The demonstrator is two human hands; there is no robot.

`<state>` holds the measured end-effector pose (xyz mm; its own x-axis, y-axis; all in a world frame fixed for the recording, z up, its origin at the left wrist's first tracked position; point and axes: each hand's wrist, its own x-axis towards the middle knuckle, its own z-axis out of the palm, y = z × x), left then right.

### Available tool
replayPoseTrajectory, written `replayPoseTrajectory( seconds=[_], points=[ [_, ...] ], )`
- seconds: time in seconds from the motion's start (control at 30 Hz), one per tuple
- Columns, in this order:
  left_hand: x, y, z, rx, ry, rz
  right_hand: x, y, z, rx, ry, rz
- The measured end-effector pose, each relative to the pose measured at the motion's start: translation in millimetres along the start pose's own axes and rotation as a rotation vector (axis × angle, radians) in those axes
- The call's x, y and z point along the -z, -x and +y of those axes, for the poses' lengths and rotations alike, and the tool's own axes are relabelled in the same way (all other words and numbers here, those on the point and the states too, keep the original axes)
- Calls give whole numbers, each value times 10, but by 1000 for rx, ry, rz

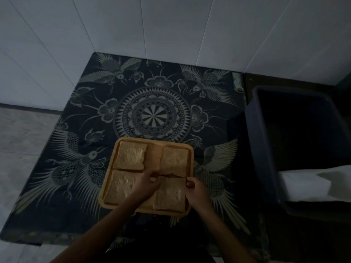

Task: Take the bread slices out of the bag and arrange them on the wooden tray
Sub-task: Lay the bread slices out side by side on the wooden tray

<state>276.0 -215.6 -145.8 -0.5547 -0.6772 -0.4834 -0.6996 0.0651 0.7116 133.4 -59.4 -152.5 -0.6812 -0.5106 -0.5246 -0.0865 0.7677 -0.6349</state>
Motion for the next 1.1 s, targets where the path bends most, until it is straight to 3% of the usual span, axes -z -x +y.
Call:
replayPoseTrajectory(
  seconds=[0.77,1.1],
  points=[
    [1,80,-4,-24,87,-19,31,40,-24,3,-99,-50],
    [86,169,152,-147,-176,133,497,-46,-123,355,190,-8]
  ],
)
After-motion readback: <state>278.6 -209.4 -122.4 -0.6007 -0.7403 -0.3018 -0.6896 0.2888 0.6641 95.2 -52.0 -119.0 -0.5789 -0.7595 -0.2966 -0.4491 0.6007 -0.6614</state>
